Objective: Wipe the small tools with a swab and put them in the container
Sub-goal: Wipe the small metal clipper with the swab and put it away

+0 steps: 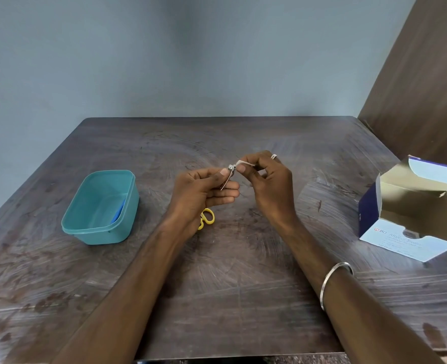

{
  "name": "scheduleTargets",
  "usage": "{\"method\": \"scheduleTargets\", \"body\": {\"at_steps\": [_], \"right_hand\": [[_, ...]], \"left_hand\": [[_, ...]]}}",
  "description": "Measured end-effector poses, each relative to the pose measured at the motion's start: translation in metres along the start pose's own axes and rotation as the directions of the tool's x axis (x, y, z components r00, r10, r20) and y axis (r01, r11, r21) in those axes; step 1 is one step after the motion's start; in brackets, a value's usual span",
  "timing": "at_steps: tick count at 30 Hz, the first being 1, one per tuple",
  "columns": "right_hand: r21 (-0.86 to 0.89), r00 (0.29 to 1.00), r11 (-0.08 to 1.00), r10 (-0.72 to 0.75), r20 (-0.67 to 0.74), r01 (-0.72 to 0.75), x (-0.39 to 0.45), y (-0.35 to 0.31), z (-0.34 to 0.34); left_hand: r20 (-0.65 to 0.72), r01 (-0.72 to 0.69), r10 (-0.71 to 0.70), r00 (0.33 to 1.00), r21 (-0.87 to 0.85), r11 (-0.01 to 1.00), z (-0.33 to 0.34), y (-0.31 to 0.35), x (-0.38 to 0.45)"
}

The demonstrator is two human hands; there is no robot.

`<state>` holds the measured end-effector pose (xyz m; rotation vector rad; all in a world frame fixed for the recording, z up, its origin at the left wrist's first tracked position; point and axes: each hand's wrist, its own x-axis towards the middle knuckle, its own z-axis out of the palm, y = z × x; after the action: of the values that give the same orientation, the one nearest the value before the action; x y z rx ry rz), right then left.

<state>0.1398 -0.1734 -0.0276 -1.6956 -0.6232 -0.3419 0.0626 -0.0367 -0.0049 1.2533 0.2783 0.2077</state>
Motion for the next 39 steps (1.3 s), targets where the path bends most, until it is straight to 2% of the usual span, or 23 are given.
{"method": "scheduleTargets", "body": {"at_steps": [3, 6, 11, 18, 24, 30, 39], "right_hand": [[0.118, 0.995, 0.988, 0.098, -0.029, -0.094, 0.001, -0.001, -0.001], [0.264, 0.976, 0.940, 0.211, 0.050, -0.217, 0.001, -0.003, -0.002], [0.332, 0.954, 0.895, 0.272, 0.123, -0.298, -0.001, -0.005, 0.000], [0.305, 0.940, 0.890, 0.315, 0.131, -0.340, -0.001, -0.003, 0.001], [0.224, 0.928, 0.903, 0.337, 0.160, -0.366, -0.002, -0.002, 0.000], [0.263, 0.885, 0.848, 0.413, 0.216, -0.460, -0.002, -0.006, -0.001], [0.319, 0.866, 0.809, 0.428, 0.259, -0.495, -0.002, -0.009, -0.002]], "left_hand": [[-0.054, -0.018, 0.019, 0.998, 0.012, 1.000, -0.003, -0.001, 0.004], [-0.089, -0.027, 0.030, 0.996, 0.035, 0.999, -0.006, -0.002, 0.006], [-0.036, -0.028, 0.030, 0.999, 0.050, 0.998, -0.001, -0.005, 0.004], [0.005, -0.048, 0.048, 0.999, 0.090, 0.995, -0.001, -0.008, 0.001], [-0.042, -0.105, 0.110, 0.993, 0.105, 0.989, 0.002, -0.011, 0.001], [-0.040, -0.148, 0.155, 0.987, 0.141, 0.979, 0.001, -0.011, 0.002], [-0.003, -0.161, 0.164, 0.986, 0.182, 0.970, 0.000, -0.008, 0.000]]}}
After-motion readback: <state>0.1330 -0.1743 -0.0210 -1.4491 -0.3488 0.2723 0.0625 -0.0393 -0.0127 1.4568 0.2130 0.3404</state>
